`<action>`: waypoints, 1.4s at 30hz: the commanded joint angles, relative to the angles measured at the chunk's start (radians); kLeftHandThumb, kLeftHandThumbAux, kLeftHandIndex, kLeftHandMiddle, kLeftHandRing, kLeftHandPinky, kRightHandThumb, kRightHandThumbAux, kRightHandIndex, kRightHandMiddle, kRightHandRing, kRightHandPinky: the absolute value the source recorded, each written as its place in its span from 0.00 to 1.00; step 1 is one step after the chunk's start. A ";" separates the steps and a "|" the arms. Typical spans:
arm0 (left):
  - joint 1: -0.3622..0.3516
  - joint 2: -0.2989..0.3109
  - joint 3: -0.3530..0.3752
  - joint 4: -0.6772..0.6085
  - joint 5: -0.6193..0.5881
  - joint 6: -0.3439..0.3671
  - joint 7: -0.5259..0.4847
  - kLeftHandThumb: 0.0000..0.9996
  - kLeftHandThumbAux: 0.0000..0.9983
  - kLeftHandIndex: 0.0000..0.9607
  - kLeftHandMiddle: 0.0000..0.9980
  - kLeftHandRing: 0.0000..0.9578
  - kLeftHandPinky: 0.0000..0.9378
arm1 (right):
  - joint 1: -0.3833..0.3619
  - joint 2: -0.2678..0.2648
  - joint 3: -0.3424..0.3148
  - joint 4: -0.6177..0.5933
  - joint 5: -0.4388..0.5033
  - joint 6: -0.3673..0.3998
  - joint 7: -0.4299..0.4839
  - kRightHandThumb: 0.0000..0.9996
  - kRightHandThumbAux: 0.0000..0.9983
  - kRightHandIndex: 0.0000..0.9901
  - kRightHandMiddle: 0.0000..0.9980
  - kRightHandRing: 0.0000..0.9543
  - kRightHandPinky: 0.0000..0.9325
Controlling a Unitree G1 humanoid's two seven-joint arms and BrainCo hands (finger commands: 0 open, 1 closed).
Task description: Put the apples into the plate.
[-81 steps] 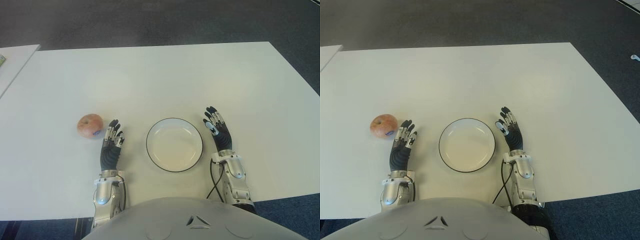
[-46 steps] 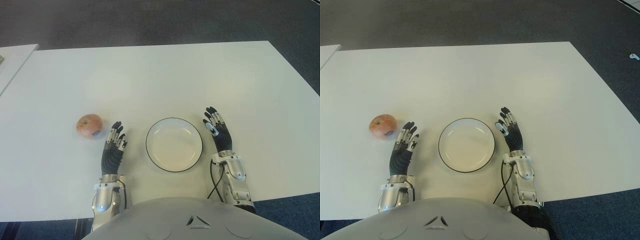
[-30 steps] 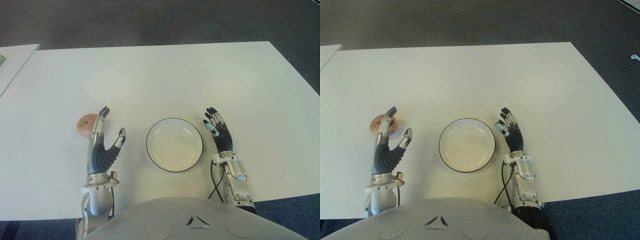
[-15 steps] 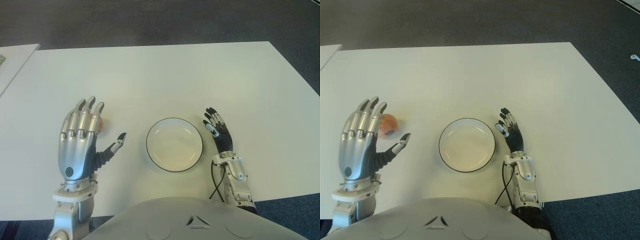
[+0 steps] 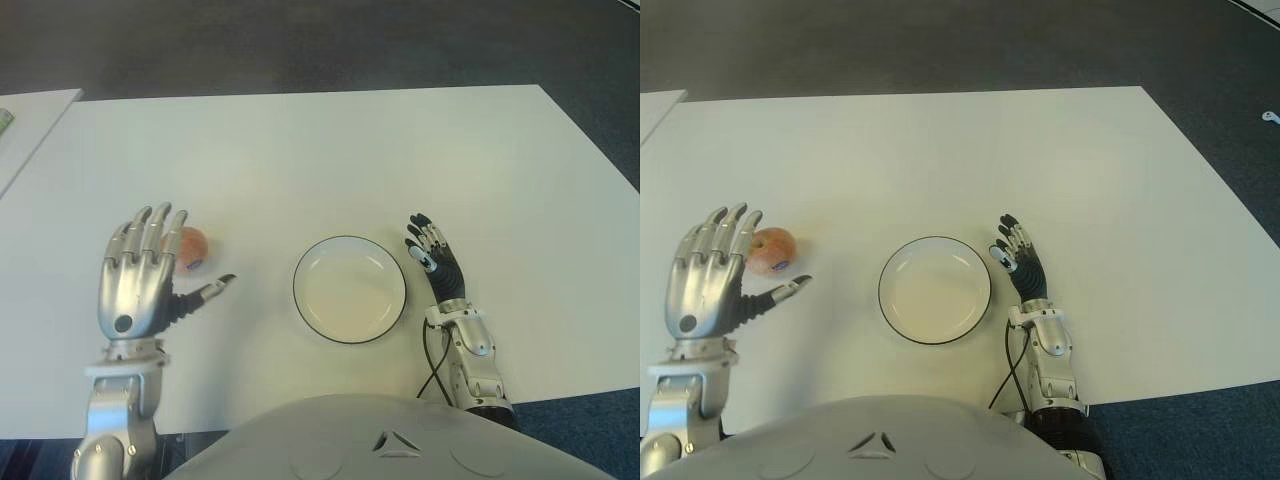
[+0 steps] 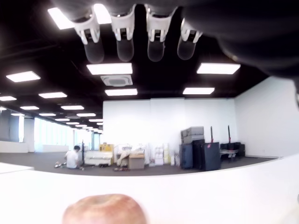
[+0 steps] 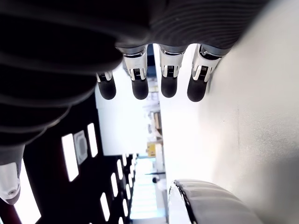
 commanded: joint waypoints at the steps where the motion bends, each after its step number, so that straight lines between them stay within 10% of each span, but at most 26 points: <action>1: -0.036 0.087 -0.004 0.069 -0.030 0.009 -0.035 0.22 0.24 0.00 0.00 0.00 0.00 | 0.026 -0.003 -0.002 0.052 -0.009 0.063 -0.012 0.08 0.52 0.00 0.00 0.00 0.02; 20: -0.098 0.306 -0.059 0.232 -0.071 0.020 -0.053 0.28 0.28 0.00 0.00 0.00 0.00 | 0.019 -0.025 -0.004 0.038 0.000 0.092 0.000 0.11 0.59 0.00 0.00 0.00 0.00; 42: -0.226 0.408 -0.177 0.445 -0.167 0.051 -0.076 0.30 0.34 0.00 0.00 0.00 0.00 | 0.004 -0.026 -0.016 0.061 -0.001 0.084 -0.006 0.12 0.57 0.00 0.00 0.00 0.00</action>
